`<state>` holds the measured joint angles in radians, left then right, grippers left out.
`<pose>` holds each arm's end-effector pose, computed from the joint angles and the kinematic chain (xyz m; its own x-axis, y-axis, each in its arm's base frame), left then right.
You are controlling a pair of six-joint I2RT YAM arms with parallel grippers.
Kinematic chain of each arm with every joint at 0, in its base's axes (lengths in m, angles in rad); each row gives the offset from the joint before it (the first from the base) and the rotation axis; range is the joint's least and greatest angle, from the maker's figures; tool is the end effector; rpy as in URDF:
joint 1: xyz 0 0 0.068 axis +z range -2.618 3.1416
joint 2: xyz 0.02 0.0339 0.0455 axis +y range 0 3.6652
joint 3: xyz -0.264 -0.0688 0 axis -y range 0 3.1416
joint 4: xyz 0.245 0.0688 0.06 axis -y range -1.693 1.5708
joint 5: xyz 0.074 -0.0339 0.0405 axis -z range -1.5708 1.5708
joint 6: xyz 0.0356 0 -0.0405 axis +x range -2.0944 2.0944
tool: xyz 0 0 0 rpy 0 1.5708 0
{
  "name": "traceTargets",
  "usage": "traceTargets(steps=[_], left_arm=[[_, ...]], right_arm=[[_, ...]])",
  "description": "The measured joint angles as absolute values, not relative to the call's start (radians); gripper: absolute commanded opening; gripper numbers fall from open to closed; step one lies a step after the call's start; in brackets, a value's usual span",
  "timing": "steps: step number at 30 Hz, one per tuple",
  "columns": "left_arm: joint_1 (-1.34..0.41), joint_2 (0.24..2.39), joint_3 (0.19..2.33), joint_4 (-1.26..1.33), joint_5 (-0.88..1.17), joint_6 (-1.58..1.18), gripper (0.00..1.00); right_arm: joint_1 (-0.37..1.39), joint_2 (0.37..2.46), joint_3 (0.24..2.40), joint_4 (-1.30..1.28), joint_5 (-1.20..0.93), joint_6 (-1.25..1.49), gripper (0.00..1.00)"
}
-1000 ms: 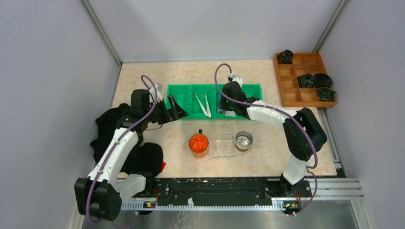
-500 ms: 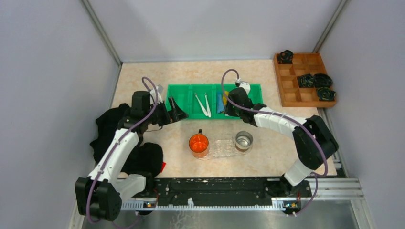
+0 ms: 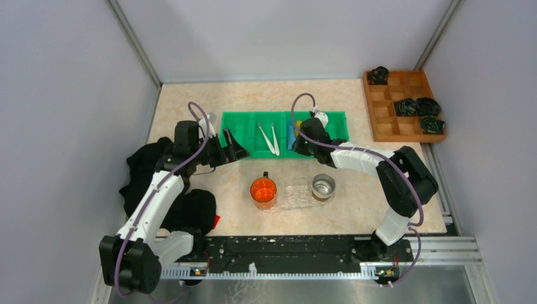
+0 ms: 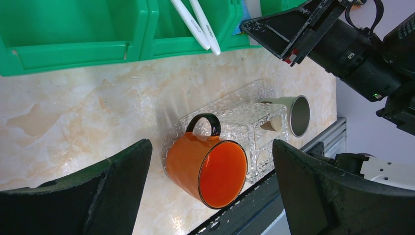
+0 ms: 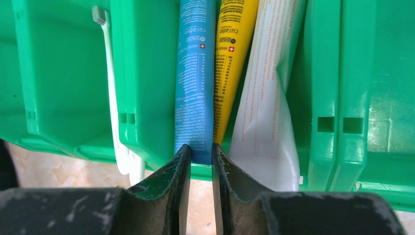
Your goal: Prepare toiletry sets of a toothbrush and toothpaste on the tray
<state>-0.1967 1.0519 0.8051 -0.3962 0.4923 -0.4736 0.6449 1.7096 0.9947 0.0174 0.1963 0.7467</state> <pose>0.2180 -0.0606 0.2779 -0.7711 -0.2562 -0.5830 0.2152 0.7568 -0.6172 0.2953 0.2135 0.1897 -0.6960 0.3100 -0.6476 0.0036 0.9035 0.4286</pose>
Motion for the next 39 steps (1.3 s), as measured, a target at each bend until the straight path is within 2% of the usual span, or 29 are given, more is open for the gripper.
traceTargets(steps=[7,19,30,39], left_arm=[[-0.197,1.054,0.801,-0.389,0.492,-0.473,0.99],[-0.197,1.058,0.796,-0.382,0.492,-0.473,0.99],[-0.197,1.058,0.795,-0.382,0.492,-0.473,0.99],[-0.197,1.058,0.795,-0.382,0.492,-0.474,0.99]], right_arm=[[0.646,1.710,0.995,0.054,0.190,0.772,0.00],[0.653,1.710,1.064,-0.012,0.216,0.735,0.00],[0.652,1.710,1.308,-0.154,0.296,0.503,0.00],[0.652,1.684,1.343,-0.231,0.287,0.361,0.00]])
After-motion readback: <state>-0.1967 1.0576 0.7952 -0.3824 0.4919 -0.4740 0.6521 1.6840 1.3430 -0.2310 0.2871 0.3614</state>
